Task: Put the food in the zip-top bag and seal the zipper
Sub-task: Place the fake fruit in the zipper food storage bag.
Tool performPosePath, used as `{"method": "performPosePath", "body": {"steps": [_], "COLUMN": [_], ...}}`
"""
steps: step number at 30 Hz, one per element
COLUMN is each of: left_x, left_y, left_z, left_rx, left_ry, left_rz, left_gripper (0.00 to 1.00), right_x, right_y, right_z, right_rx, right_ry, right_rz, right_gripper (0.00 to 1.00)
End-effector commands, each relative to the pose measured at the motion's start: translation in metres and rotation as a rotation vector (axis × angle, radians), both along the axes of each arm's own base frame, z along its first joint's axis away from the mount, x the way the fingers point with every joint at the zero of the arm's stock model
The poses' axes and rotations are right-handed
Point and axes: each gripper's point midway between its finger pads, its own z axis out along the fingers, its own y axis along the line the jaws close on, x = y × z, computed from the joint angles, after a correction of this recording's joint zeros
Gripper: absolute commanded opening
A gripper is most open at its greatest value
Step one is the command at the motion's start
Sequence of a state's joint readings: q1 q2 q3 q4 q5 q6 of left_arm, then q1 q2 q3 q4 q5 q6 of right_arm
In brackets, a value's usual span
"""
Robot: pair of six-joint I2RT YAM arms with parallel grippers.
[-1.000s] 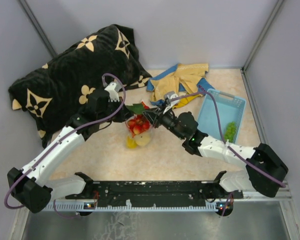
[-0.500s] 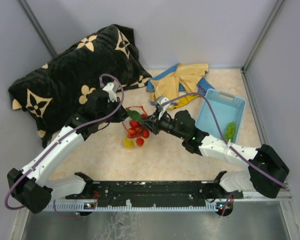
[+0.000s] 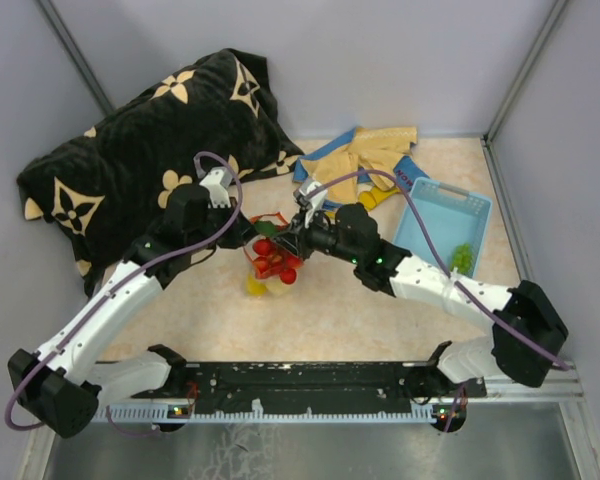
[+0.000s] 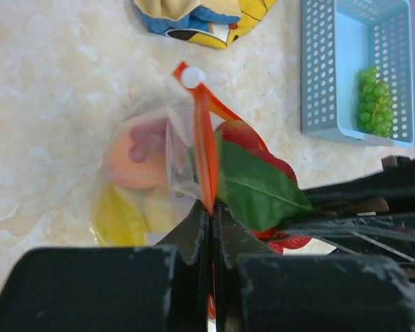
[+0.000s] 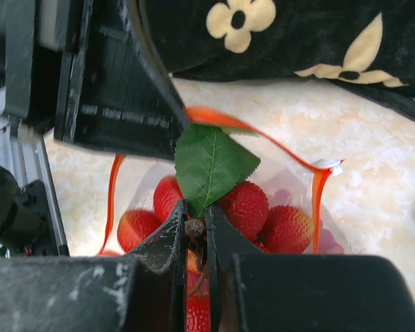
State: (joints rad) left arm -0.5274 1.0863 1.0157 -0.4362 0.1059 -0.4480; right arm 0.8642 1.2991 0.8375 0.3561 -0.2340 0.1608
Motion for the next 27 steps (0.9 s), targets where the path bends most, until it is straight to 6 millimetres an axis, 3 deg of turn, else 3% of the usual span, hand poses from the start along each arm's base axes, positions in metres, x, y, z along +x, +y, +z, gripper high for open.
{"method": "performPosePath", "body": {"steps": [1, 9, 15, 20, 27], "left_x": [-0.006, -0.011, -0.011, -0.008, -0.009], "left_y": [-0.015, -0.012, -0.007, -0.001, 0.008], "left_z": [0.025, 0.023, 0.005, -0.008, -0.027], "left_rx": [-0.078, -0.033, -0.005, 0.008, -0.024], "left_ry": [-0.094, -0.129, -0.089, -0.066, 0.009], "left_rz": [-0.111, -0.159, -0.130, -0.082, 0.026], "left_gripper": [0.00, 0.00, 0.00, 0.00, 0.00], "right_x": [0.009, 0.032, 0.034, 0.028, 0.021], "right_y": [0.021, 0.028, 0.035, 0.035, 0.033], "right_z": [0.024, 0.009, 0.018, 0.008, 0.032], "right_rx": [-0.008, -0.150, -0.148, -0.240, -0.188], "right_ry": [0.039, 0.208, 0.320, 0.376, 0.361], "right_rz": [0.012, -0.086, -0.108, -0.080, -0.065], "right_gripper": [0.00, 0.00, 0.01, 0.18, 0.41]}}
